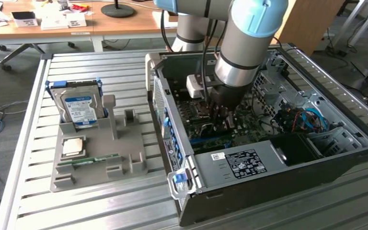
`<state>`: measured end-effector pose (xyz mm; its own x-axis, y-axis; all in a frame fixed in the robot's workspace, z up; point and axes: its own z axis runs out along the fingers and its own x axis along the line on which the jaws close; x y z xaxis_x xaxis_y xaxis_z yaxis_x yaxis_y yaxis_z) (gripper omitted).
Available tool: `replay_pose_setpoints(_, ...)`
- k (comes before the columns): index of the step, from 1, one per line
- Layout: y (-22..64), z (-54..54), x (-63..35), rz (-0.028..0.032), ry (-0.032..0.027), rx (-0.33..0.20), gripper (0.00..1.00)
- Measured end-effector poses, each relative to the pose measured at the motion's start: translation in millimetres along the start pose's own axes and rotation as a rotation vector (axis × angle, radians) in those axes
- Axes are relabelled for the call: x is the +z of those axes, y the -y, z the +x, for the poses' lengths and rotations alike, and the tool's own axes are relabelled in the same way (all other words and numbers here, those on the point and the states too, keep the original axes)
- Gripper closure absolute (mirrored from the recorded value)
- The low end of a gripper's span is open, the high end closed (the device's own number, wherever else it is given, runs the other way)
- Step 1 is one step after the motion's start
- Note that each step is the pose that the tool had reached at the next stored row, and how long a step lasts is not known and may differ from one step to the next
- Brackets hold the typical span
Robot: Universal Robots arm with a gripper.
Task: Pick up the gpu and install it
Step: 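Insert the gpu into the slot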
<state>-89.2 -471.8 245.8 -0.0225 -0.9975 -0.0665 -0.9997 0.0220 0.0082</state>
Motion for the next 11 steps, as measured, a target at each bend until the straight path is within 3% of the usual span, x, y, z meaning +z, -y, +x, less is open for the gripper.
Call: replay_pose_setpoints(11, -0.8, 0.1, 1.6, 0.0002, 0.0002, 0.001, 0.73)
